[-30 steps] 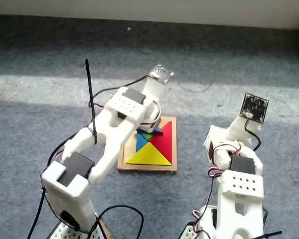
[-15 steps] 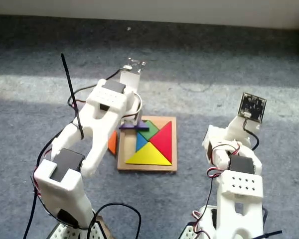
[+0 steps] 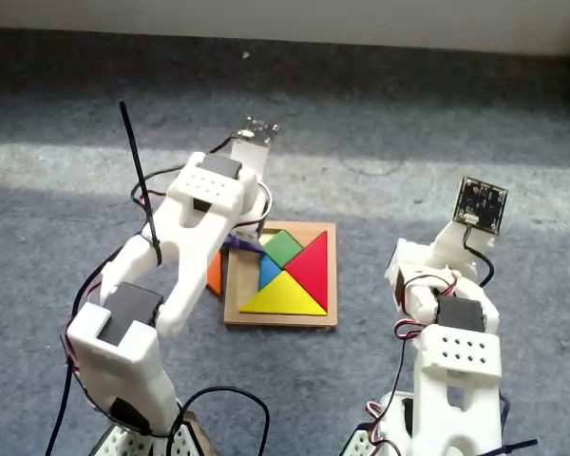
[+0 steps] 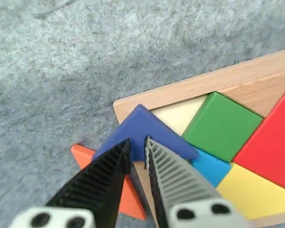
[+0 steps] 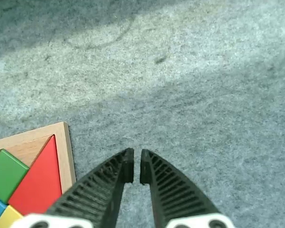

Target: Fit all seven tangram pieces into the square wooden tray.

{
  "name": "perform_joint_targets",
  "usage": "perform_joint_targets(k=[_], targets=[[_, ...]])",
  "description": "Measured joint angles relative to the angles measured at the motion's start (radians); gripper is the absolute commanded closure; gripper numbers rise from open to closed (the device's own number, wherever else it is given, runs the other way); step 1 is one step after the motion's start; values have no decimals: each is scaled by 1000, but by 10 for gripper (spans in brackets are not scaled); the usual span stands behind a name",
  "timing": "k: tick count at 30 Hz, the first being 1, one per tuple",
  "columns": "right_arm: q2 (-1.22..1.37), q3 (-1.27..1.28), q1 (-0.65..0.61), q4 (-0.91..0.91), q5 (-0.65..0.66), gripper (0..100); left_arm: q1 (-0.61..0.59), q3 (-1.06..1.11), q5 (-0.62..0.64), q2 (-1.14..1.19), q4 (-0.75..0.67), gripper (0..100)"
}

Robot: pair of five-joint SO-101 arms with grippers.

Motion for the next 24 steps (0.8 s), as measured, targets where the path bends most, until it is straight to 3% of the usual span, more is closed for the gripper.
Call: perform_joint_targets(k=[11,17,24], targets=[[0,0,0,0,0,962,-3,-61,-6,-14,91,930],[0,0,0,0,0,962,11,78,-132,-157,95,931],[0,0,0,0,0,962,57,247,-196,-215,-41,948]])
